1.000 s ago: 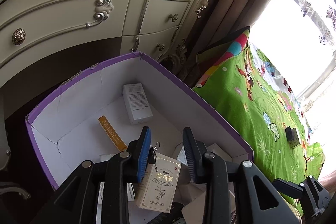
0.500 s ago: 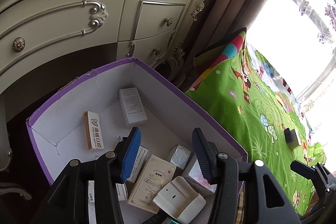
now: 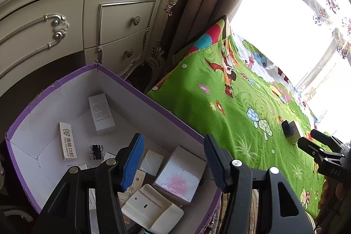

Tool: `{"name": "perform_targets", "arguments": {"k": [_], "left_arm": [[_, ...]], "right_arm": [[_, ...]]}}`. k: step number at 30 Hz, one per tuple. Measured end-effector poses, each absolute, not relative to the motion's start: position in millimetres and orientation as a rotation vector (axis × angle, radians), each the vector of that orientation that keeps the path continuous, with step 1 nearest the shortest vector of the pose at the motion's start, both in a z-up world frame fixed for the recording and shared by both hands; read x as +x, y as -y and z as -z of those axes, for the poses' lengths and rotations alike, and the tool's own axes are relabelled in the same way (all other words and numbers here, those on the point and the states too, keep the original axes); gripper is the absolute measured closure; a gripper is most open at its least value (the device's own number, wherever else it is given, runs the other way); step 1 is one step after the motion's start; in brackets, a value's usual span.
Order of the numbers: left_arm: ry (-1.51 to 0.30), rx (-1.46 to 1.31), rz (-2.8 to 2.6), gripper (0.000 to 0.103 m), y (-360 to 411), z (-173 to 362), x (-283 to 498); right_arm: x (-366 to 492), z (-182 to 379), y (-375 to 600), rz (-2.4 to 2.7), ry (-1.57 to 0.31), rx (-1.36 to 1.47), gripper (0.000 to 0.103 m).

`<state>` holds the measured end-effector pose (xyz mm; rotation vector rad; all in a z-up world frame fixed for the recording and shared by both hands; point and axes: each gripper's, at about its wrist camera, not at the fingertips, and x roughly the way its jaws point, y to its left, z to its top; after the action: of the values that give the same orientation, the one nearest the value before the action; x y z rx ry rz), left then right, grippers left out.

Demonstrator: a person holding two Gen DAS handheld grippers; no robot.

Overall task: Organize rigid objects
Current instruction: 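Move both open tools back to the navy cube and white medicine box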

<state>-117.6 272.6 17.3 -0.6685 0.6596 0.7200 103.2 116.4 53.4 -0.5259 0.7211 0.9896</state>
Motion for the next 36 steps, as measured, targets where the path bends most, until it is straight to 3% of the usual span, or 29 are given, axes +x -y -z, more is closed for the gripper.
{"name": "perform_targets", "arguments": {"k": [30, 32, 36], "left_arm": [[-0.770, -0.529, -0.530, 0.038, -222, -12, -21], [-0.771, -0.509, -0.510, 0.038, -218, -13, -14], [-0.758, -0.456, -0.471, 0.038, -208, -19, 5]], "right_arm": [[280, 1, -48, -0.676, -0.787, -0.253, 0.009], [284, 5, -47, -0.676, -0.794, -0.247, 0.012], [289, 11, -47, -0.698, -0.817, -0.236, 0.031]]}}
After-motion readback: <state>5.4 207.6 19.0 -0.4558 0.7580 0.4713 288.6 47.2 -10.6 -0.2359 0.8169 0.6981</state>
